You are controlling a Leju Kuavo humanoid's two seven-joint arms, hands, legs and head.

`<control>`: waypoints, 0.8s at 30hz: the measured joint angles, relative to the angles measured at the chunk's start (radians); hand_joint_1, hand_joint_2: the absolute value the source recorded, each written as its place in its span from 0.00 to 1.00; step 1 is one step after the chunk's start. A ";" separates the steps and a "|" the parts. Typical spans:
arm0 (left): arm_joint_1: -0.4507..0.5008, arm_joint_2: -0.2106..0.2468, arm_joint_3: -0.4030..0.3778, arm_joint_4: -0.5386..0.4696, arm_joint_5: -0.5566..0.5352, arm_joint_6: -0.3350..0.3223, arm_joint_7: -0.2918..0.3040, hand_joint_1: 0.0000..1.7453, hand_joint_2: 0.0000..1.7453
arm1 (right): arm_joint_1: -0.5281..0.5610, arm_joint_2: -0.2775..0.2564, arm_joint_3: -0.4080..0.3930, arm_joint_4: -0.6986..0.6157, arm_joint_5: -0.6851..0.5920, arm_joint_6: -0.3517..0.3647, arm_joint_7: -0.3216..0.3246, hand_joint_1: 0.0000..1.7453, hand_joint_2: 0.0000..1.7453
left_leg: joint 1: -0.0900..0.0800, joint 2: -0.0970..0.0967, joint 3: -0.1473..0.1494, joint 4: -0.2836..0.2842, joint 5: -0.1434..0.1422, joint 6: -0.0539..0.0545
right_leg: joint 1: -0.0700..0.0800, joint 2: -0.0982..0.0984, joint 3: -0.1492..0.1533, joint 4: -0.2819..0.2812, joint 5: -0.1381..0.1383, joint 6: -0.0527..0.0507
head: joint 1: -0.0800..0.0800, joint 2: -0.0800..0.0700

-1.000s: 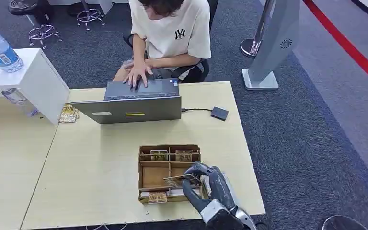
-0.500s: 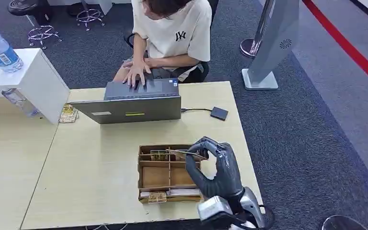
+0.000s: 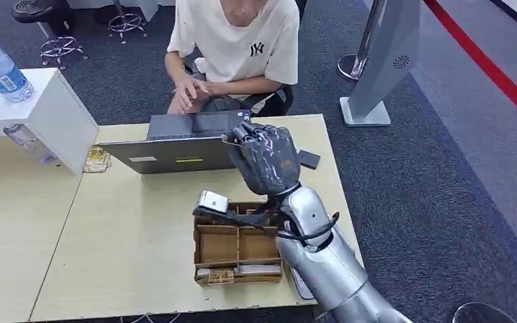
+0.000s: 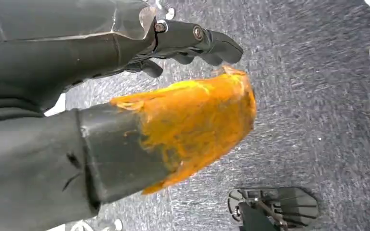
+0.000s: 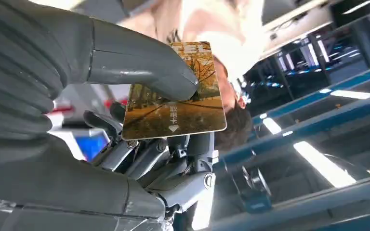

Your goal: Pass the card to the sensor for recognition and then transmit it.

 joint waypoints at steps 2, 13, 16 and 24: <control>-0.004 -0.001 -0.010 0.000 -0.007 -0.004 0.001 0.00 0.00 | -0.030 0.004 -0.003 0.041 0.032 -0.002 0.015 1.00 1.00 | 0.000 0.000 0.000 0.000 0.000 0.000 | 0.000 0.000 0.000 0.000 0.000 0.000 | 0.000 0.000; -0.013 -0.009 -0.030 0.000 -0.021 -0.011 0.012 0.00 0.00 | -0.093 0.018 -0.052 0.148 0.135 -0.004 0.047 1.00 1.00 | 0.000 0.000 -0.001 0.000 0.000 0.000 | 0.000 0.000 0.000 0.000 0.000 0.000 | 0.000 0.000; -0.013 -0.009 -0.031 0.000 -0.022 -0.012 0.012 0.00 0.00 | -0.093 0.018 -0.059 0.153 0.157 -0.004 0.059 1.00 1.00 | 0.000 0.000 -0.001 0.000 0.000 0.000 | 0.000 0.000 0.000 0.000 0.000 0.000 | 0.000 0.000; -0.013 -0.010 -0.031 0.000 -0.025 -0.011 0.014 0.00 0.00 | -0.088 0.018 -0.079 0.153 0.186 -0.004 0.079 0.00 0.00 | 0.000 0.000 -0.001 0.000 0.000 0.000 | 0.000 0.000 -0.001 0.000 0.000 0.000 | 0.000 0.000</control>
